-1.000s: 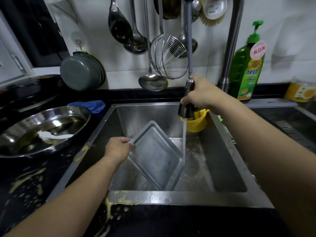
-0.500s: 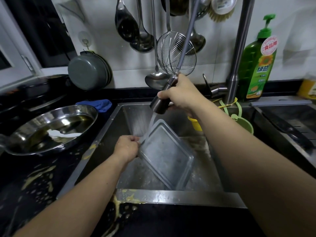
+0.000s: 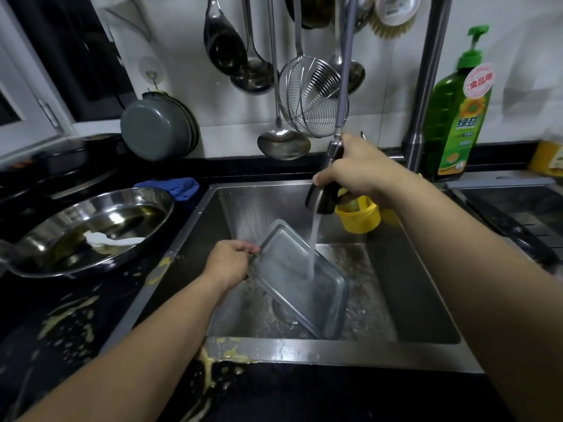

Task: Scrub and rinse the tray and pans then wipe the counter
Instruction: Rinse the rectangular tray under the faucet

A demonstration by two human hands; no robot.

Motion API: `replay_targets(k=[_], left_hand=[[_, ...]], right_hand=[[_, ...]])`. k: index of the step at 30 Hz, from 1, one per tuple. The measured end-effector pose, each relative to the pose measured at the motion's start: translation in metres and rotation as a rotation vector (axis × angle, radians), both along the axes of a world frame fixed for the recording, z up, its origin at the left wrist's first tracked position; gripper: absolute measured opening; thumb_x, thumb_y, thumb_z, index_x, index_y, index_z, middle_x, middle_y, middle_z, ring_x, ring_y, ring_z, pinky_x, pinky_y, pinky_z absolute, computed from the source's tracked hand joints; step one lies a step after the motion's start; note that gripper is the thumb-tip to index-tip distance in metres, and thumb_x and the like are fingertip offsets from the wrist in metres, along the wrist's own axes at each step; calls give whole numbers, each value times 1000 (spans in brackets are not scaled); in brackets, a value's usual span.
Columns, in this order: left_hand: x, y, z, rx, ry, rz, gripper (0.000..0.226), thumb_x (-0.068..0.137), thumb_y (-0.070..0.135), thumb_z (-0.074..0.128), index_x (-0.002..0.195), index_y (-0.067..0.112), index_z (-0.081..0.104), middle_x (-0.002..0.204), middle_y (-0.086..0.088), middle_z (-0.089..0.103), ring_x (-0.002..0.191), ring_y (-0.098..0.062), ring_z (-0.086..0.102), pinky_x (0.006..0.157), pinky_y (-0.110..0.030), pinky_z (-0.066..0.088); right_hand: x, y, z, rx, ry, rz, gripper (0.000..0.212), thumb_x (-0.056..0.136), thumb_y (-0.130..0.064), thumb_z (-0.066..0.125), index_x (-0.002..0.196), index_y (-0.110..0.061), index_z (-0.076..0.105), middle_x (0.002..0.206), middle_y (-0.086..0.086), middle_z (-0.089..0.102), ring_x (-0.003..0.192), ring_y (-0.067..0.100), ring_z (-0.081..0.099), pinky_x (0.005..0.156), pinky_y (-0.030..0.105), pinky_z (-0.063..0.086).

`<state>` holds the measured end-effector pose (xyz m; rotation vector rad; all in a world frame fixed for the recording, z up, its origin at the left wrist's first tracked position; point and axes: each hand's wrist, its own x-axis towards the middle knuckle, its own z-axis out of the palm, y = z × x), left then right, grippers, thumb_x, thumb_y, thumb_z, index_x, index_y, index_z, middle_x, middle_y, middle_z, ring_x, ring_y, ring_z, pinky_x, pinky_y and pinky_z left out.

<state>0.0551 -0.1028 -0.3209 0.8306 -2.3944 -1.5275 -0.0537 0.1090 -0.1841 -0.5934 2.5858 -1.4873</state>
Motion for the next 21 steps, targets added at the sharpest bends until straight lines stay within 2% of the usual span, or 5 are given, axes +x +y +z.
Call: replay_targets(k=[6,9,15,18,21], left_hand=[[-4,5,30,-233,-110,-352,34,96,6,63,125,23,70,110,10,68,107,-11,65,96,-24,52],[-3,7,42,-698,-116,-629,47,92,6,68,136,21,64,101,11,57,96,-6,59,83,-6,39],[-6,3,42,-1241,84,-933,37,98,58,50,111,31,73,96,15,37,84,-9,54,72,-25,46],[-15,11,65,-1196,229,-852,42,96,56,51,97,23,77,100,10,47,89,-12,53,75,-29,48],[-22,15,97,-847,183,-630,26,101,34,61,94,15,76,95,1,68,87,-15,62,76,-22,48]], right_hand=[[-2,7,-6,61,95,-108,41,74,-19,79,105,-17,53,105,11,65,97,32,65,77,46,61],[-11,24,-3,226,188,-178,43,79,-20,74,116,-19,53,114,11,62,104,33,58,84,36,51],[-15,37,2,308,211,-159,47,82,-20,72,124,-16,51,117,14,61,107,36,59,94,44,53],[-17,42,4,356,239,-166,41,85,-20,69,120,-16,48,108,12,57,100,34,55,90,43,53],[-20,48,6,397,254,-185,38,86,-19,68,117,-17,45,100,9,49,95,31,49,81,39,48]])
